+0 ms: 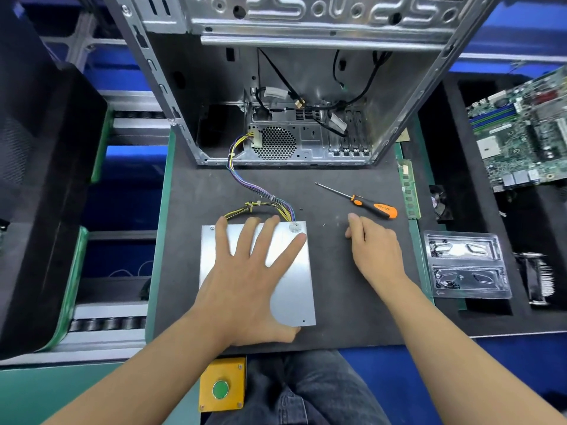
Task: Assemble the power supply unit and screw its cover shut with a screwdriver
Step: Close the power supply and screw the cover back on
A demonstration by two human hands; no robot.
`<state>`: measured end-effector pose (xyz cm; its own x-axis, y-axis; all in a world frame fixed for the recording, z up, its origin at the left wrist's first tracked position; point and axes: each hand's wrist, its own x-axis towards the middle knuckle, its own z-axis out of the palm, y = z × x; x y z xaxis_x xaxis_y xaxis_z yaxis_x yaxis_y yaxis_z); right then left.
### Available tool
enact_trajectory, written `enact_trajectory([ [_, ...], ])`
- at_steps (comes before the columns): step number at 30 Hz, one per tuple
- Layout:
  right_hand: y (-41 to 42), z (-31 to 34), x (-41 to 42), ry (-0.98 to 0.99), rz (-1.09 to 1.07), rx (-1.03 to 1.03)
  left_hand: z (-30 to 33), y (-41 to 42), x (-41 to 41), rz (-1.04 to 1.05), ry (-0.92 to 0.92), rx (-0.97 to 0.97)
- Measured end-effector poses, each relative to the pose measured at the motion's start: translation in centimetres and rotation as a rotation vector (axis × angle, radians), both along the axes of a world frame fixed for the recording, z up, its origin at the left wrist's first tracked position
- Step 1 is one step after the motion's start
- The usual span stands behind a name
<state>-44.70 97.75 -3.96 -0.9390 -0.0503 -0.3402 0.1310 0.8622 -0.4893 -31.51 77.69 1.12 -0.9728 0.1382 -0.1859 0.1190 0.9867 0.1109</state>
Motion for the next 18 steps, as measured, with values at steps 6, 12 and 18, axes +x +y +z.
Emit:
enact_trajectory([
  [6,0.8,-0.6,-0.5,0.165,0.071,-0.217,0.1,-0.1,-0.1,0.006,-0.002,0.004],
  [12,1.6,-1.1,-0.3,0.251,0.12,-0.173,-0.3,0.0,0.0,0.009,0.009,0.022],
  [18,3.0,-1.3,-0.7,0.365,0.099,-0.088,-0.3,0.0,-0.1,0.011,0.02,0.036],
])
